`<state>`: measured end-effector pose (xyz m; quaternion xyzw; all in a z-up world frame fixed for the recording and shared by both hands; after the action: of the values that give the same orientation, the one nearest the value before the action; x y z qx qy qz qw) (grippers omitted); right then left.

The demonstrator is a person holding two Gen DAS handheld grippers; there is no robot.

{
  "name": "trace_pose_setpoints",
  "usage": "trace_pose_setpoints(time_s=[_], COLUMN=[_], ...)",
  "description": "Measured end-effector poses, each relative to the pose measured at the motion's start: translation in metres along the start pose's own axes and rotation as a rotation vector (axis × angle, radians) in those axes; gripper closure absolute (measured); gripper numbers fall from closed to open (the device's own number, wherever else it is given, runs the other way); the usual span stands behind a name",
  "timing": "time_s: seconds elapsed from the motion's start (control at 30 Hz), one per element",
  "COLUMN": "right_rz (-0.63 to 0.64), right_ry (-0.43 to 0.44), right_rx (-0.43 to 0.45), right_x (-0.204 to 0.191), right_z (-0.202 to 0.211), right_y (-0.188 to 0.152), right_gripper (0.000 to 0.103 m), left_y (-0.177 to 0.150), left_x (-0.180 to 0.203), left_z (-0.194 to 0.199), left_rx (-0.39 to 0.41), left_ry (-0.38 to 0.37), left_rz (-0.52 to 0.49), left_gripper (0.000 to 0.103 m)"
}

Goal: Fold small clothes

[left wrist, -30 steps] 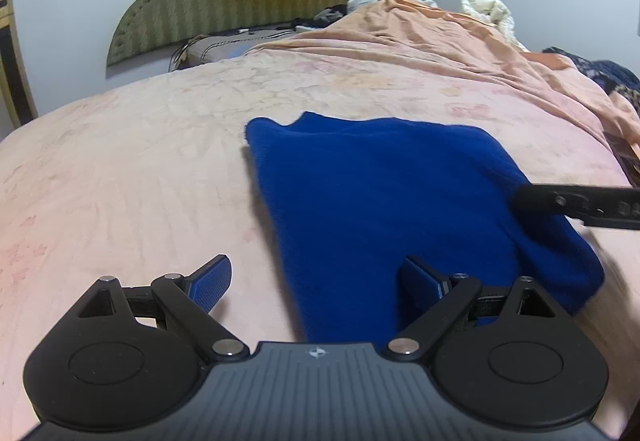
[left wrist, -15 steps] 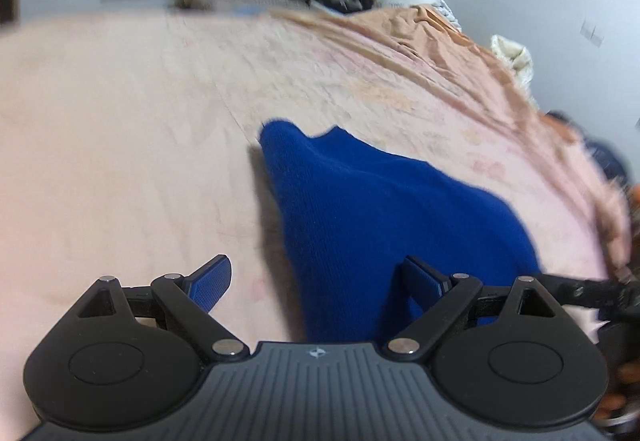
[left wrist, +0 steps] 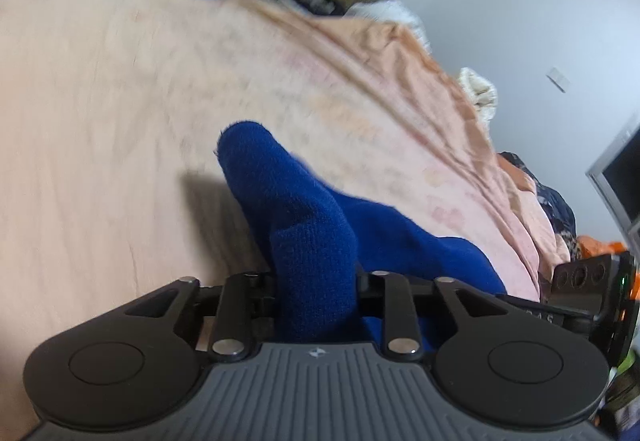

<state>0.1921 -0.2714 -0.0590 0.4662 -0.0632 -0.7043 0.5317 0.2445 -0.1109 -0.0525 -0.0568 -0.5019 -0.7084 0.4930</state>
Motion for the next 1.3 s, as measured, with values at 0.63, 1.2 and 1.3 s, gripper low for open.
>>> trace_pose_setpoints(time_s=[0.63, 1.2, 1.3], right_rz=[-0.089, 0.362, 0.316], right_ry=[-0.155, -0.506, -0.627], right_rx=[0.111, 0.245, 0.190], right_x=[0.009, -0.054, -0.030], right_z=[0.044, 0.087, 0.073], right_y=[-0.002, -0.074, -0.076], right_gripper=[0.027, 0.028, 0.022], left_y=[-0.026, -0.087, -0.094], left_x=[0.004, 0.044, 0.042], left_z=[0.057, 0.080, 0.084], left_rx=[-0.036, 0.013, 0.018], left_ry=[0.136, 0.407, 0.434], left_rz=[-0.065, -0.280, -0.260], left_gripper=[0.026, 0.028, 0.027])
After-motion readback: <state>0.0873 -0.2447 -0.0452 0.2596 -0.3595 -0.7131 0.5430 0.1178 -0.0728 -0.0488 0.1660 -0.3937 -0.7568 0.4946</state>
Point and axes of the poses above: each gripper's, at about its wrist camera, not at the fingertips, and z roughly against the way its jaws point, x to its right, y to its top, the point moved 8 cm from there along -z, roughly the way its jaws point, and after that the axes turned 8 degrees about -y, right-handed, at the moved point
